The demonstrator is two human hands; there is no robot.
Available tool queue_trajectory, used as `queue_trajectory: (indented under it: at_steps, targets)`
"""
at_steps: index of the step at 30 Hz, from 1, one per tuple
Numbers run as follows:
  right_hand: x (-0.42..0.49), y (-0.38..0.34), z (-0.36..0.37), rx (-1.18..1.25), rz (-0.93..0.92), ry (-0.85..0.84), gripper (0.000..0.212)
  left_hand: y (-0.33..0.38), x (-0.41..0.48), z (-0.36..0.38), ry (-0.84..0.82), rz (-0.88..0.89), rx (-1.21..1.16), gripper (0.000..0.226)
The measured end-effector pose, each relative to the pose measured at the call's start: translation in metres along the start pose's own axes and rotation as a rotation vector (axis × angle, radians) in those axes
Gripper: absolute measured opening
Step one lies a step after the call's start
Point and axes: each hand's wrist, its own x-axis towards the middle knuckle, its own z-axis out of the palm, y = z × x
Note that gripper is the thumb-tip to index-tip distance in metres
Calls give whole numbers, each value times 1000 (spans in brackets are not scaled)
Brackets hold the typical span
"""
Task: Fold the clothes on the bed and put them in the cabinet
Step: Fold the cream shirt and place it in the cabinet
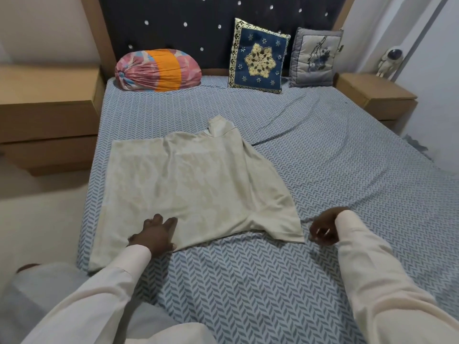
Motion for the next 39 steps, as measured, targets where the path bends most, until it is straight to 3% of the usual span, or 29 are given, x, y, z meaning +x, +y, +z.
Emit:
queue_trajectory:
  at_steps: [4, 6, 9, 13, 16, 19, 21, 24, 27, 30, 32, 35, 39]
  targets:
    - [23, -41, -8, 72, -179, 519, 25, 16, 12, -19, 20, -19, 58, 70]
    - [55, -63, -4, 271, -262, 553, 39, 28, 22, -28, 89, 13, 99, 68]
    - [55, -89, 20, 317, -340, 600, 33, 44, 39, -36, 140, 141, 84, 71]
    - [45, -77, 26, 580, -238, 818, 40, 57, 67, -36, 96, 245, 121, 78]
    - [52, -65, 27, 609, -168, 884, 46, 61, 91, -44, 51, 236, 158, 103]
    - [64, -92, 15, 500, -247, 976, 38, 67, 112, -62, -39, 174, 208, 133]
    - [71, -121, 1, 355, -360, 935, 33, 74, 120, -72, -50, 144, 283, 145]
    - [84, -166, -20, 183, -418, 804, 36, 82, 139, -81, -29, 116, 258, 142]
    - [89, -189, -36, 232, -422, 738, 28, 80, 157, -89, 5, 73, 168, 137]
    - [85, -190, -47, 556, -281, 916, 44, 72, 166, -92, -44, 26, 129, 144]
    - [87, -197, -51, 595, -167, 1049, 49, 69, 176, -93, -63, 27, 123, 151]
    - [94, -235, -62, 385, -256, 1046, 38, 72, 186, -95, -88, 26, 112, 158]
    - [111, -298, -79, 10, -482, 774, 45, 73, 195, -95, -127, 16, 94, 162]
